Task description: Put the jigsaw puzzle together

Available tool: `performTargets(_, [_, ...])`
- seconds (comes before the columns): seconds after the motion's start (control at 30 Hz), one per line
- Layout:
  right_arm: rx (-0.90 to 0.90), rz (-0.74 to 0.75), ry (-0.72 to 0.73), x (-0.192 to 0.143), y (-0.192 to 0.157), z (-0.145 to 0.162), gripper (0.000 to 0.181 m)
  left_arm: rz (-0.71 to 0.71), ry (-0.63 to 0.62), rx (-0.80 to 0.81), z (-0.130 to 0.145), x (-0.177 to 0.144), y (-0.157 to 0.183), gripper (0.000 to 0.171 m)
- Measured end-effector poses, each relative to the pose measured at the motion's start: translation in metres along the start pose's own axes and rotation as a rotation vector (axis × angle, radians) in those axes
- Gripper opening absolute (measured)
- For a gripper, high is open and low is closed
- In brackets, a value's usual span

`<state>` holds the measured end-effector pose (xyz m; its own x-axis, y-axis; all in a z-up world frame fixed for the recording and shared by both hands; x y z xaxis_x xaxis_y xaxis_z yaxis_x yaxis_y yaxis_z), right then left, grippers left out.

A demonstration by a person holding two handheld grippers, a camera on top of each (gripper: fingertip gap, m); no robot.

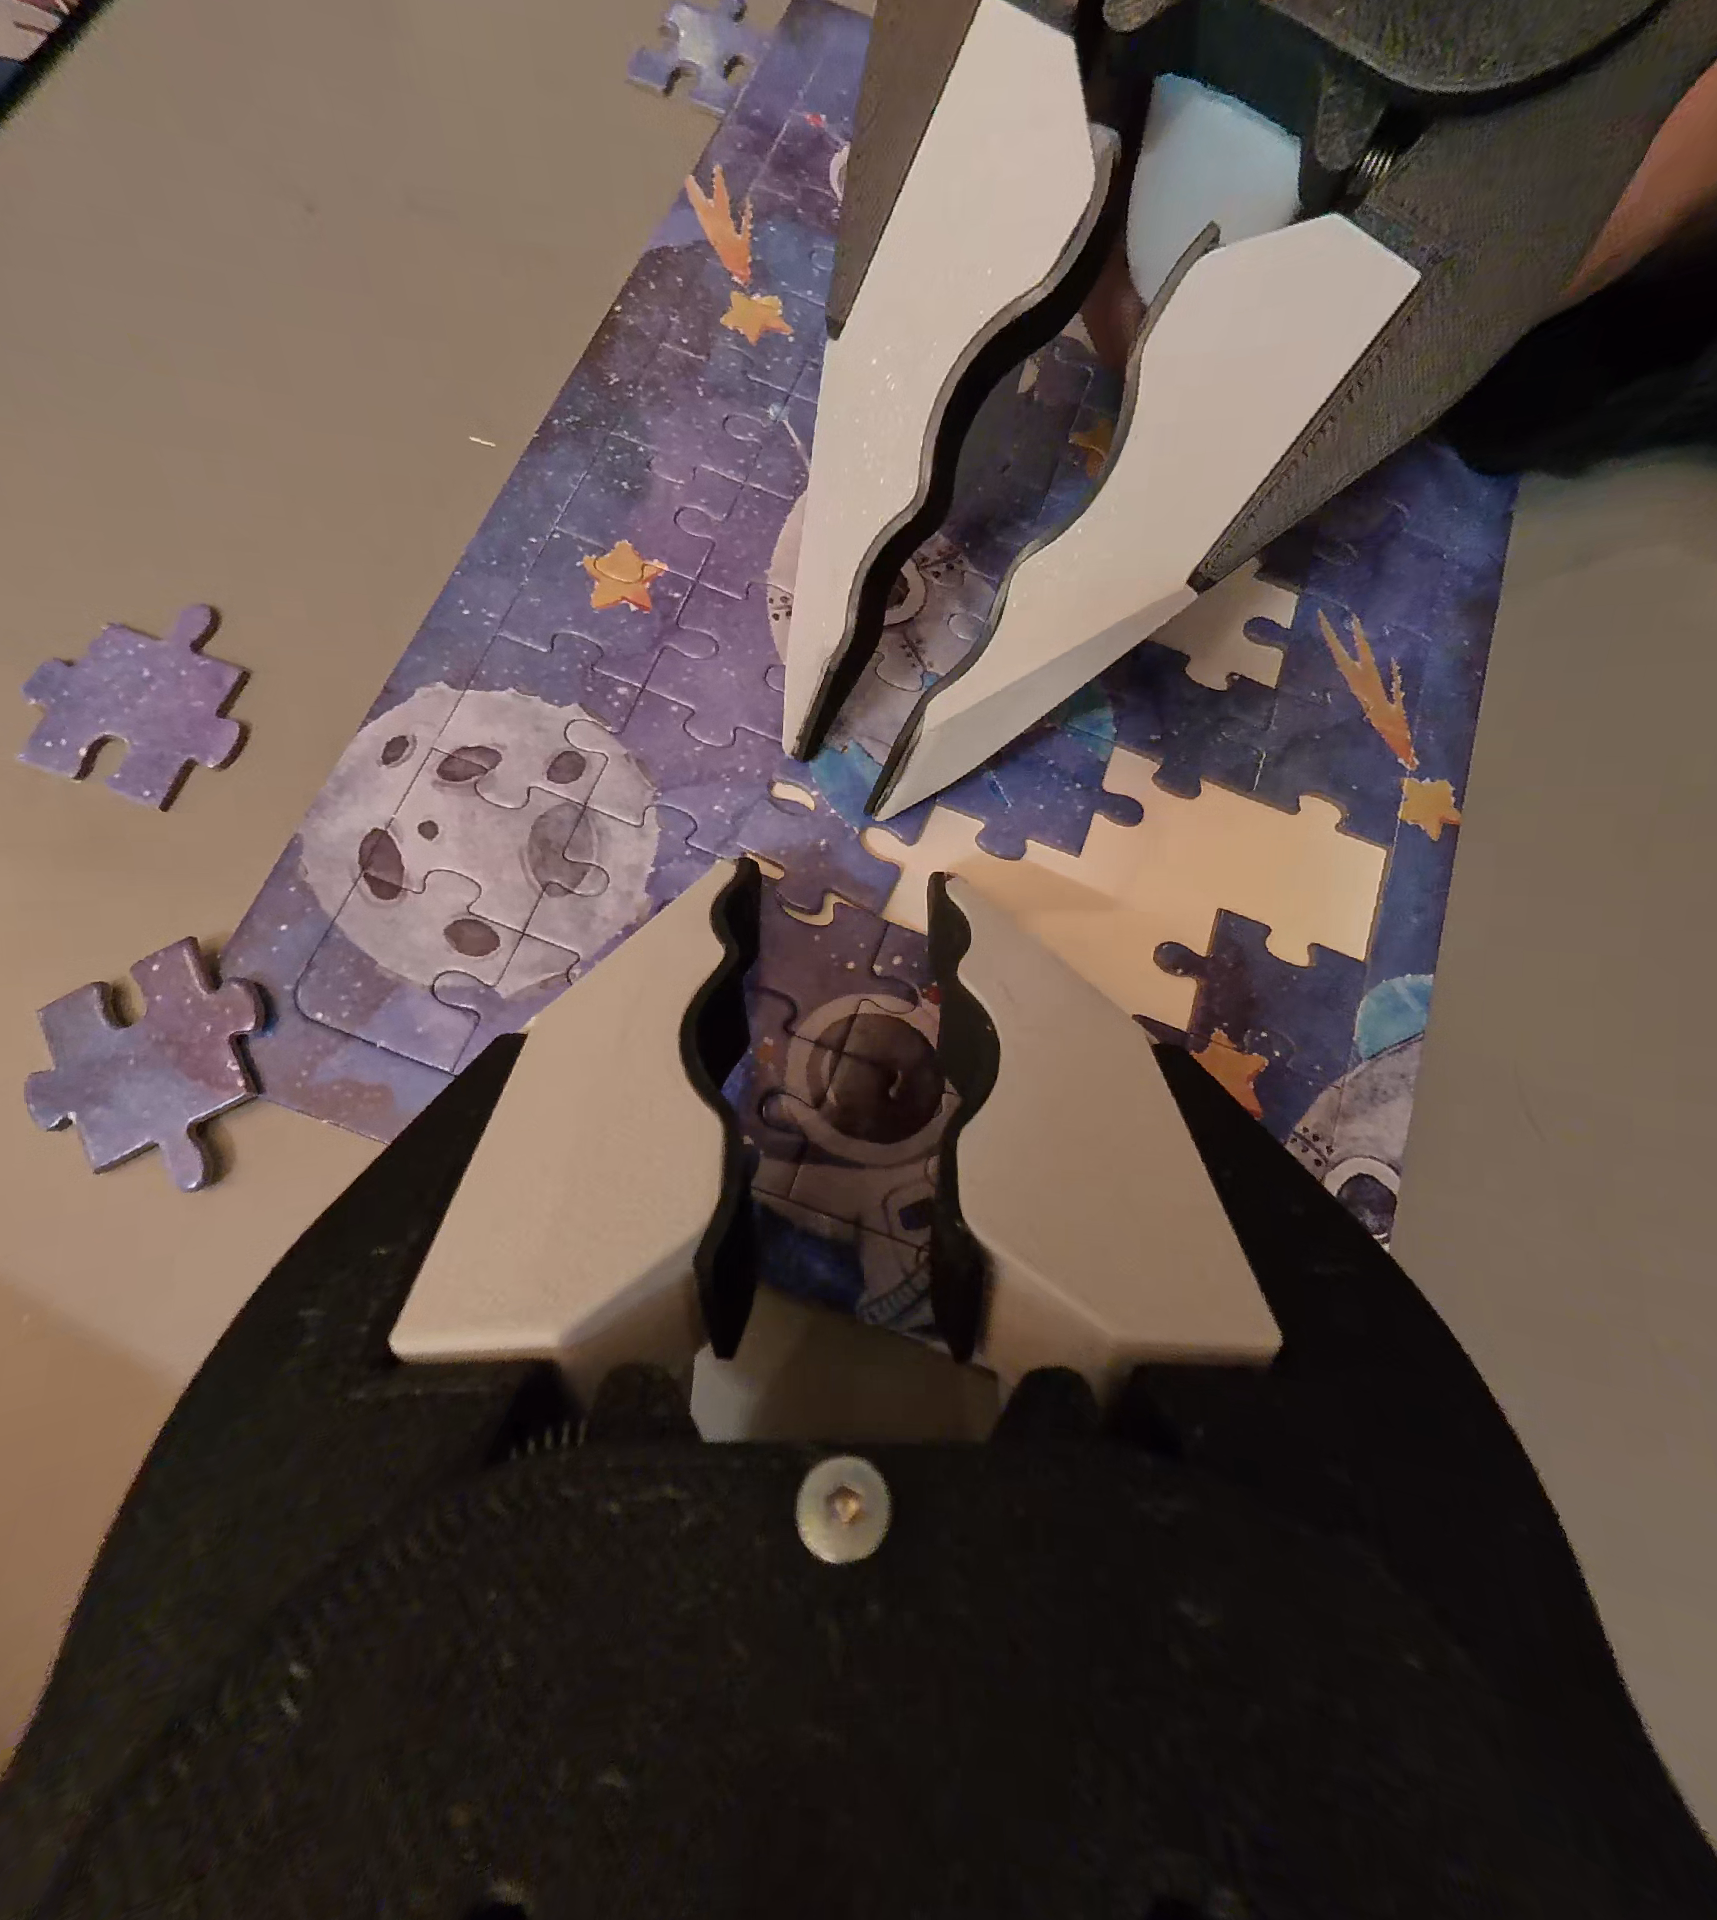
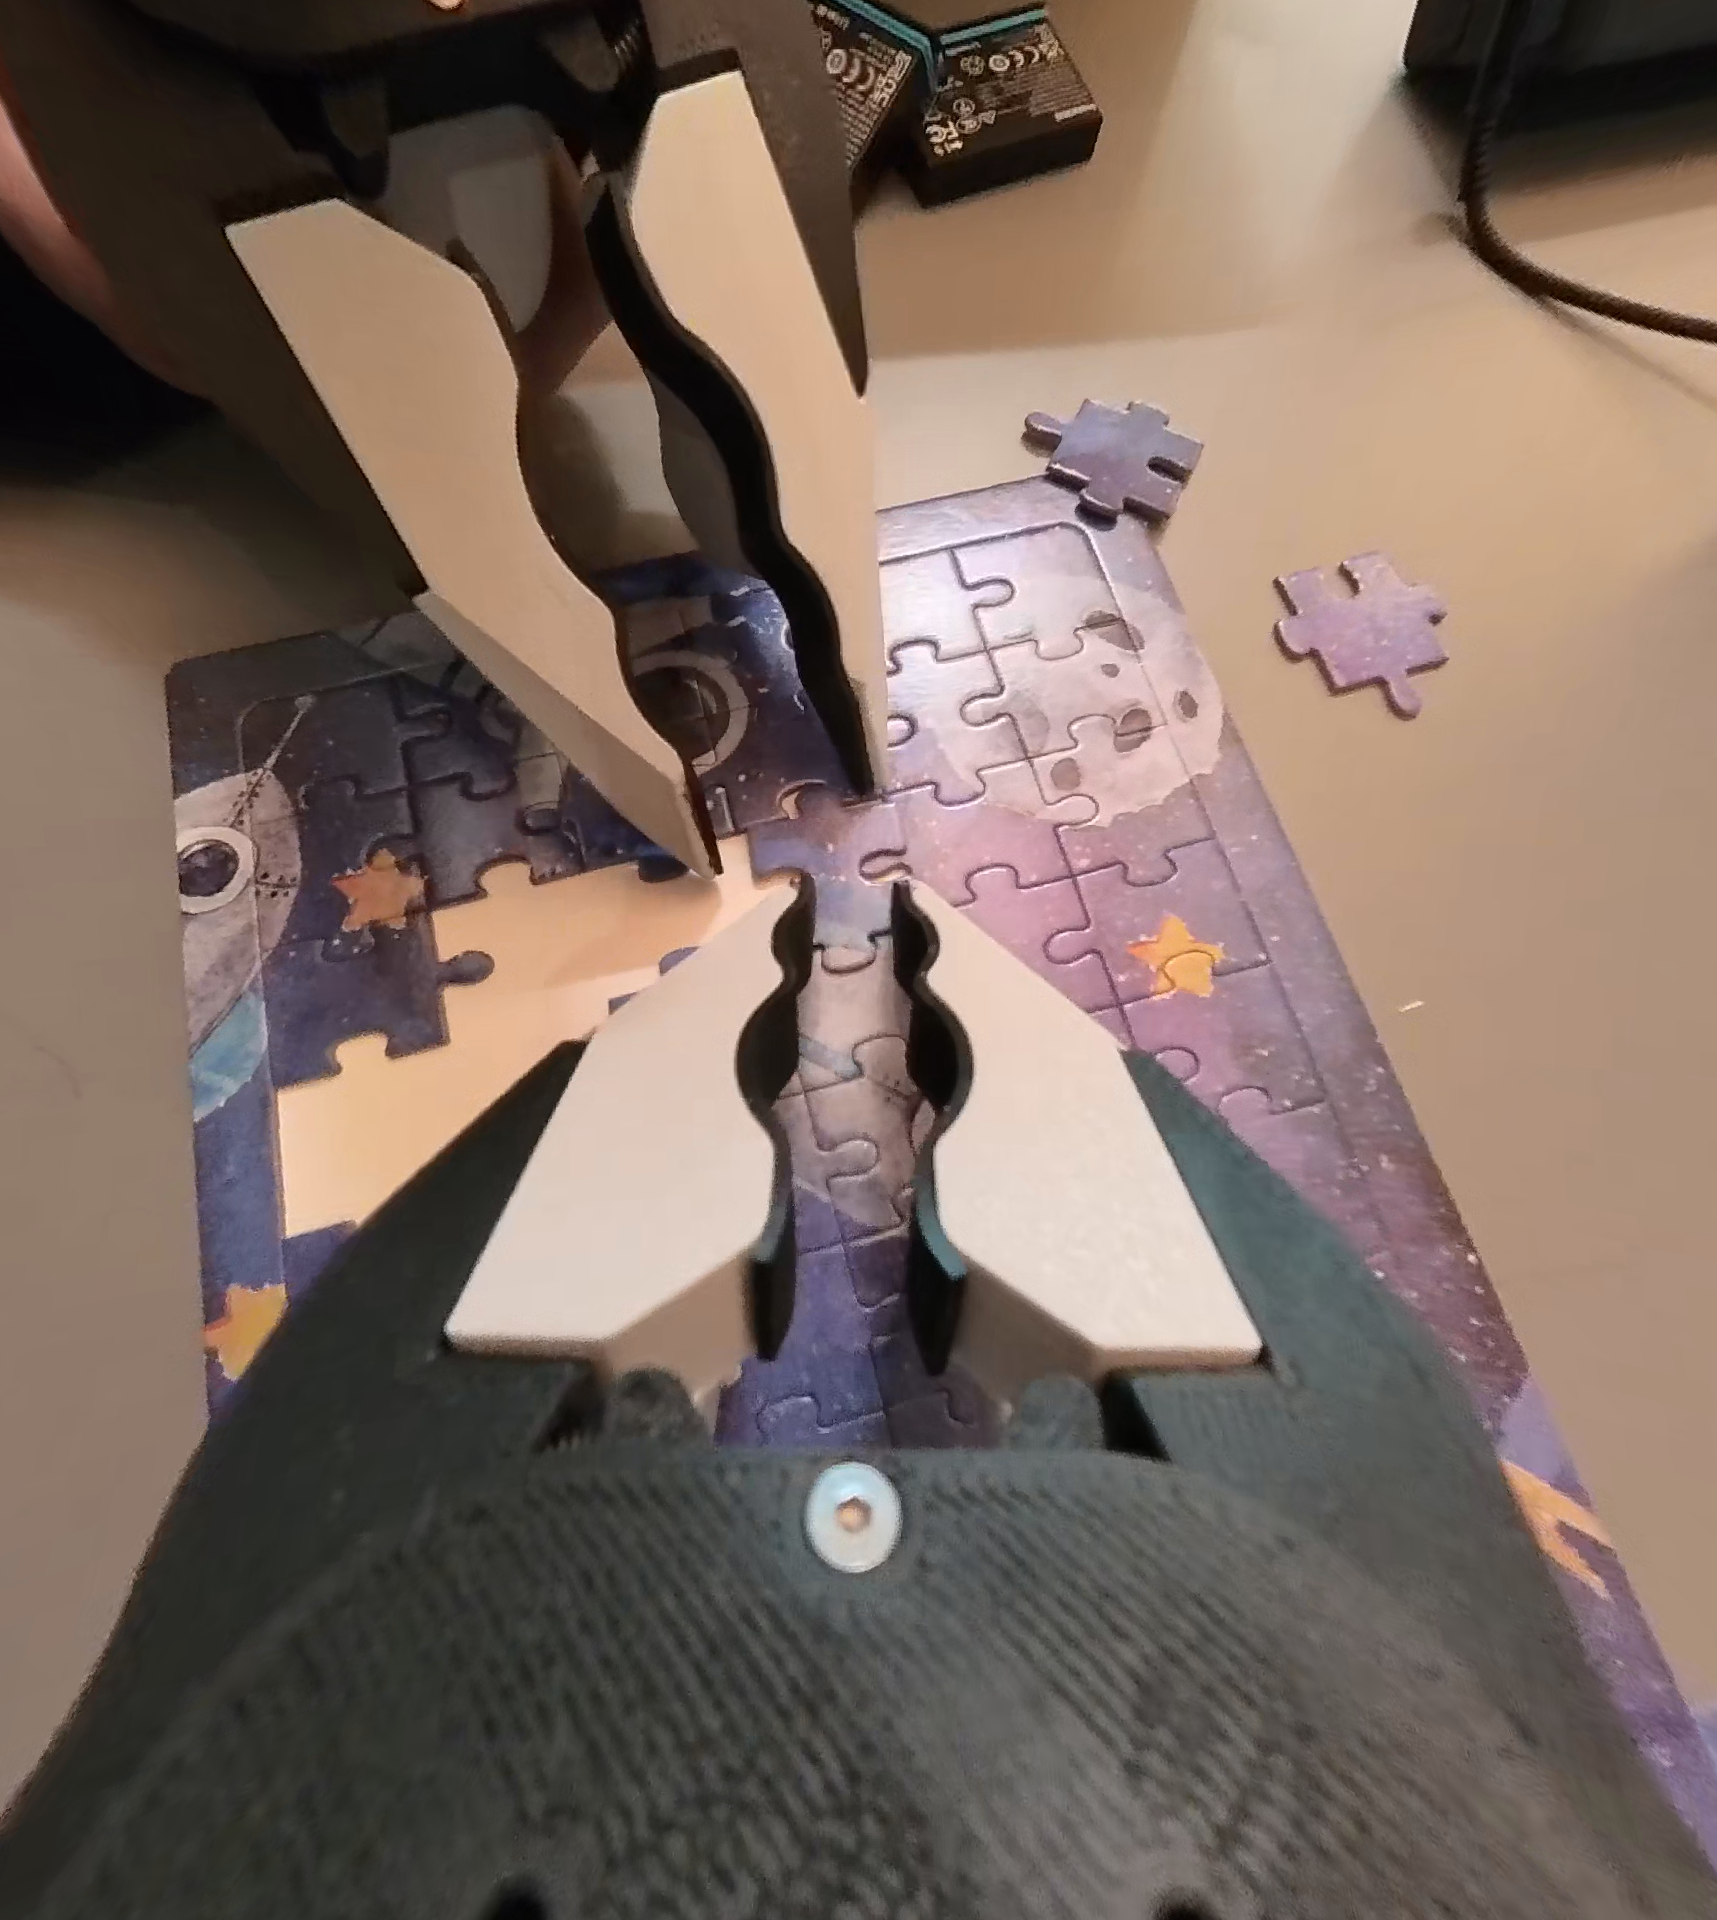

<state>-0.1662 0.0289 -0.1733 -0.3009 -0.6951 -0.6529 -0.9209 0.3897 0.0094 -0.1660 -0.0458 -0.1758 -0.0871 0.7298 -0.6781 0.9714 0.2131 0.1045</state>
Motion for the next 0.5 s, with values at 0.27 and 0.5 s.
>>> performTargets(0.27, [-0.020, -0.023, -0.002, 0.0020, -0.0055, -0.0017, 0.013, 0.002, -0.001, 0.007, 0.0000, 0.0001, 0.0009, 0.029])
performTargets(0.5, [0.033, -0.042, 0.000, 0.0000, -0.0002, -0.0008, 0.020, 0.006, -0.001, 0.009, 0.0000, 0.0001, 0.0014, 0.029])
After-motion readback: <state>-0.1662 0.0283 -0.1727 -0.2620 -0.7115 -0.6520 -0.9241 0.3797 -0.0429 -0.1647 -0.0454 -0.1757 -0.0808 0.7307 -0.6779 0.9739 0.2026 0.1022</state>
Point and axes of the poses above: each gripper's, where its closed fingertips meet, x out along the fingers, z out of its underside, y = z × x across the jaws, the point moved 5 cm from there along -x, back along the fingers
